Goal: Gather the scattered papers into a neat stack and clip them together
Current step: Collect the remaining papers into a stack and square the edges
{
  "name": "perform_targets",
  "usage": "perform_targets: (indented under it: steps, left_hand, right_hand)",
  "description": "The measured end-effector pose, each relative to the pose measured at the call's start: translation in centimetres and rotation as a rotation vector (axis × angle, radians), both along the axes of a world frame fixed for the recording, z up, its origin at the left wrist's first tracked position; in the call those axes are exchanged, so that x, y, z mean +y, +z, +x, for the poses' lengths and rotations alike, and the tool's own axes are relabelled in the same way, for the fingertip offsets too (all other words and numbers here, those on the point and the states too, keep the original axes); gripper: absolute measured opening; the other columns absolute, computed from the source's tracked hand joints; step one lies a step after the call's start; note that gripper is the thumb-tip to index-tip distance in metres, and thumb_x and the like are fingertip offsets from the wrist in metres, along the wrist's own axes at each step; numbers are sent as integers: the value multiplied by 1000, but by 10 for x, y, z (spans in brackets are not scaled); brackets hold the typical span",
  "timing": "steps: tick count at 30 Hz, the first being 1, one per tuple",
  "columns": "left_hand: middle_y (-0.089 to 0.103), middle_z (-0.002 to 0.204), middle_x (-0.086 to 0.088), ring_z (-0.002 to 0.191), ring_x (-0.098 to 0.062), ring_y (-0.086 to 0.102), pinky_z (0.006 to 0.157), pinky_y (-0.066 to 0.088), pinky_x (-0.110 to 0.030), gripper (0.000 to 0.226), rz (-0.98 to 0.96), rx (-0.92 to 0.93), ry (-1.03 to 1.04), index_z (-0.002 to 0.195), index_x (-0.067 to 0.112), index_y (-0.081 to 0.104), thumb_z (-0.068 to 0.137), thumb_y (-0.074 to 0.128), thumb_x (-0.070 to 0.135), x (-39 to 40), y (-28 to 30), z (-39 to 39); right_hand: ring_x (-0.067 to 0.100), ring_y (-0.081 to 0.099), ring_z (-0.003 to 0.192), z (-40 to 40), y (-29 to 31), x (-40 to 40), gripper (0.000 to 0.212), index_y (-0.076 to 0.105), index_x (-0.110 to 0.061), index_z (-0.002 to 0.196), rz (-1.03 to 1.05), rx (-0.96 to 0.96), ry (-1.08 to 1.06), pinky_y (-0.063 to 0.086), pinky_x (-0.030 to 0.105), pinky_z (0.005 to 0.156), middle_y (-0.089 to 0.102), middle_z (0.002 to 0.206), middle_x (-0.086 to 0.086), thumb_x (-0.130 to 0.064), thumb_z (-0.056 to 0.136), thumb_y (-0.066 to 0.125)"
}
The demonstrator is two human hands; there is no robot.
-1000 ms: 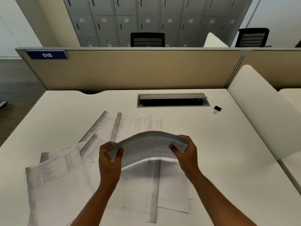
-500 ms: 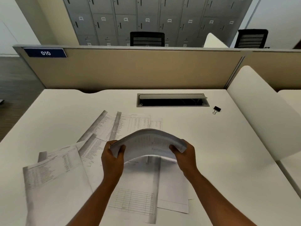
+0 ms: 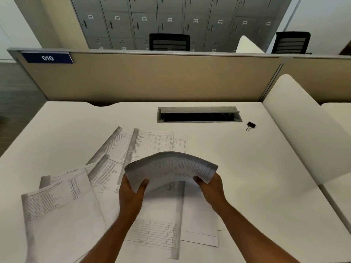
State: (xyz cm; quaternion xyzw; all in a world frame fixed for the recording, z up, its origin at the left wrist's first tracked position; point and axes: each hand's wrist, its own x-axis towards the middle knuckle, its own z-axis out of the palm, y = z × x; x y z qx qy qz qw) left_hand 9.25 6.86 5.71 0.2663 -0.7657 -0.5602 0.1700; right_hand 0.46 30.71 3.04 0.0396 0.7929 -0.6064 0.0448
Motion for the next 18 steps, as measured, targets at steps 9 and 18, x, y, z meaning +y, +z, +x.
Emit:
perform_targets:
  steps: [9, 18]
  left_hand:
    - [62, 120, 6, 109, -9, 61, 94, 51, -33, 52, 21, -22, -27, 128, 23, 48, 83, 74, 25, -3, -9, 9]
    - [61, 112, -3, 100, -18, 56, 92, 50, -36, 37, -33, -7, -8, 130, 6, 53, 95, 59, 17, -6, 0, -11]
  right_hand:
    - [14, 65, 105, 6, -5, 1, 43, 61, -12, 129, 2, -1, -80, 56, 10, 76, 69, 115, 1, -7, 88, 76]
    - [18, 68, 103, -6, 12, 6, 28, 67, -15, 115, 9, -11, -135, 55, 20, 81, 70, 104, -5, -6, 90, 74]
